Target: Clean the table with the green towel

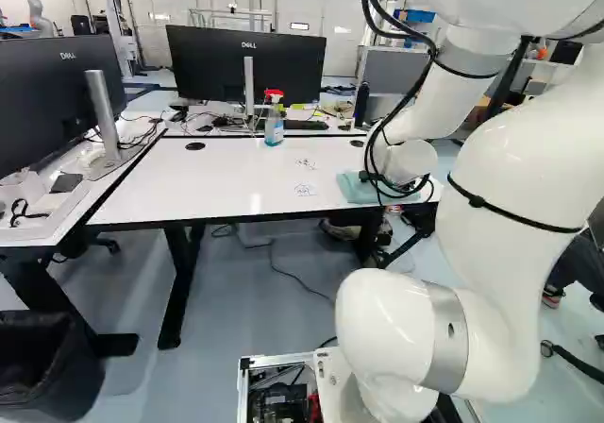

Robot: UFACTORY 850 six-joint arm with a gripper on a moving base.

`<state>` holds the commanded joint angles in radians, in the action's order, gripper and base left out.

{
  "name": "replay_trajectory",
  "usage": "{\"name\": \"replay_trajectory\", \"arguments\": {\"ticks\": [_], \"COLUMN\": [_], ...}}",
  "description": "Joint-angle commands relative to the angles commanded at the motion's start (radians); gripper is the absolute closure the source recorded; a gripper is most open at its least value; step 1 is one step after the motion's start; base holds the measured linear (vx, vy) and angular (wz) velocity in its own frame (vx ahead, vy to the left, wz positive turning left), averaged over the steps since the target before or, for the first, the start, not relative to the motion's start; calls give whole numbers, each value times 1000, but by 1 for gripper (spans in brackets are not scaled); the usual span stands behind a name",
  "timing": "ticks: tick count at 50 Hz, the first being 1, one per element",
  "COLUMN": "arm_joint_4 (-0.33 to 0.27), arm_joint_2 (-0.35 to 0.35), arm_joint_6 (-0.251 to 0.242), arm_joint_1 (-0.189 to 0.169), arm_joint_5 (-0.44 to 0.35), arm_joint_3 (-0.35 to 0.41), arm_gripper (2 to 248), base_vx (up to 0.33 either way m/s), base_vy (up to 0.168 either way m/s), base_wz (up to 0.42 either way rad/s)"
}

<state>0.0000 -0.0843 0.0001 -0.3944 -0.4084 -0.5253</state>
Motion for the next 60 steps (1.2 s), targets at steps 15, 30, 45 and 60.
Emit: {"name": "replay_trajectory", "arguments": {"ticks": [15, 30, 45, 60], "arm_joint_4": [0, 0, 0, 0], "arm_joint_2": [0, 0, 25, 74], "arm_joint_6": [0, 0, 0, 0], "arm_joint_1": [0, 0, 0, 0], "arm_joint_5": [0, 0, 0, 0], "arm_joint_3": [0, 0, 6, 17], "arm_gripper": [146, 215, 215, 215], "base_vx": [0, 0, 0, 0], "base_vy": [0, 0, 0, 0], "base_wz": [0, 0, 0, 0]}}
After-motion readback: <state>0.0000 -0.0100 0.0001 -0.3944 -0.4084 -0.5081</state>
